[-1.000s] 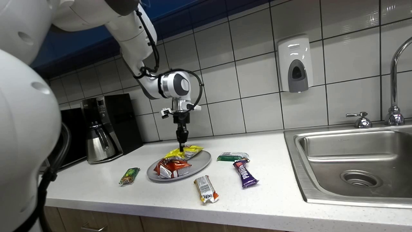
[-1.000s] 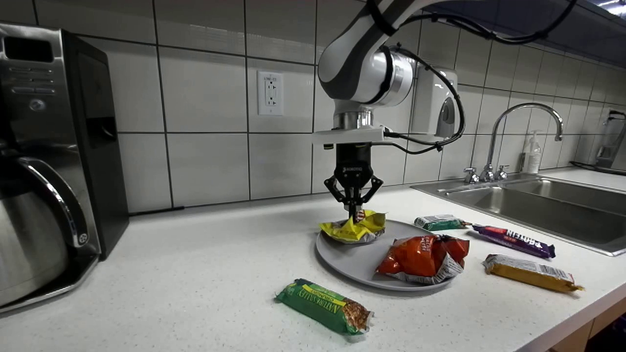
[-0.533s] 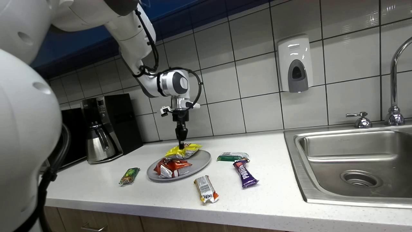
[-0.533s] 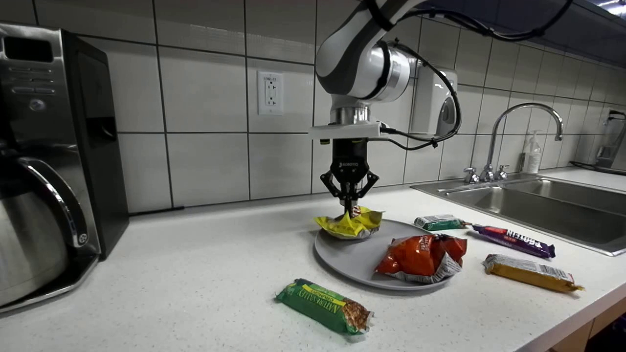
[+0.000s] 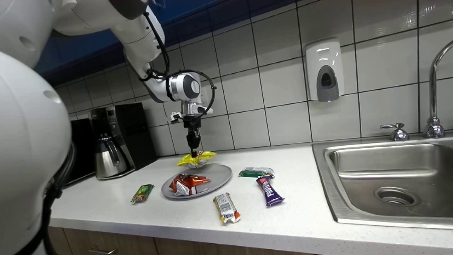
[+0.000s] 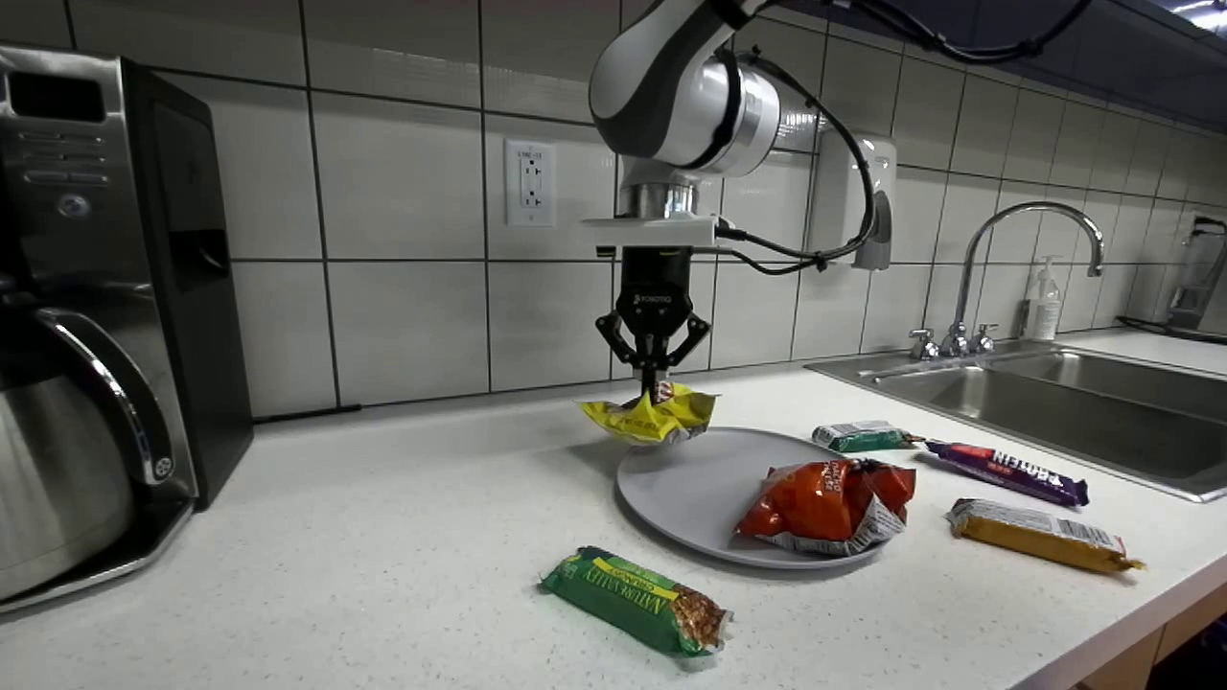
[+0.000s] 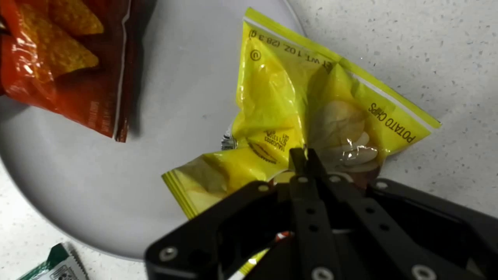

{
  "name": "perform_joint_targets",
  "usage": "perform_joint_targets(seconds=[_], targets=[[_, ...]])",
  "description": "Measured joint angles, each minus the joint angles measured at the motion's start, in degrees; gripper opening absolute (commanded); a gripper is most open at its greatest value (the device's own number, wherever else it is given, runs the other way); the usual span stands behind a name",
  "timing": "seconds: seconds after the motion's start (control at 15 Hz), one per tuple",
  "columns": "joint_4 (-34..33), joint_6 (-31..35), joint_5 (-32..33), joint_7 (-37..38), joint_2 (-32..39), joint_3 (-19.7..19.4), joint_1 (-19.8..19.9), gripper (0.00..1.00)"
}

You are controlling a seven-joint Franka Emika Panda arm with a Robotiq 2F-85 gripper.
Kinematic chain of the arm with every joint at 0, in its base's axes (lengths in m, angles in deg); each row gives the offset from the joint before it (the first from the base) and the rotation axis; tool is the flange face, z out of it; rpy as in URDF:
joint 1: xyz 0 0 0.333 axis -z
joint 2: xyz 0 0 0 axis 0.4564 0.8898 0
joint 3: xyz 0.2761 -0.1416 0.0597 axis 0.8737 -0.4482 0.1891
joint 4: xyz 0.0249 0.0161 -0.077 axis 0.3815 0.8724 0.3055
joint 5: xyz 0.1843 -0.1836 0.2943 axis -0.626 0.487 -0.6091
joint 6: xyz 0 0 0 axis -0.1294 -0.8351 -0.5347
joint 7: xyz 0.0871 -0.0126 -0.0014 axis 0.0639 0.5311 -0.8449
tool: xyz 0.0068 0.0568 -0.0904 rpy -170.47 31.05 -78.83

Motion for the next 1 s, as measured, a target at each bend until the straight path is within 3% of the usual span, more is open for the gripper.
perform_joint_targets(seconds=[1.0], targets=[[-13.7, 0.0, 3.4, -0.5, 9.7, 0.6, -3.1, 0.00]])
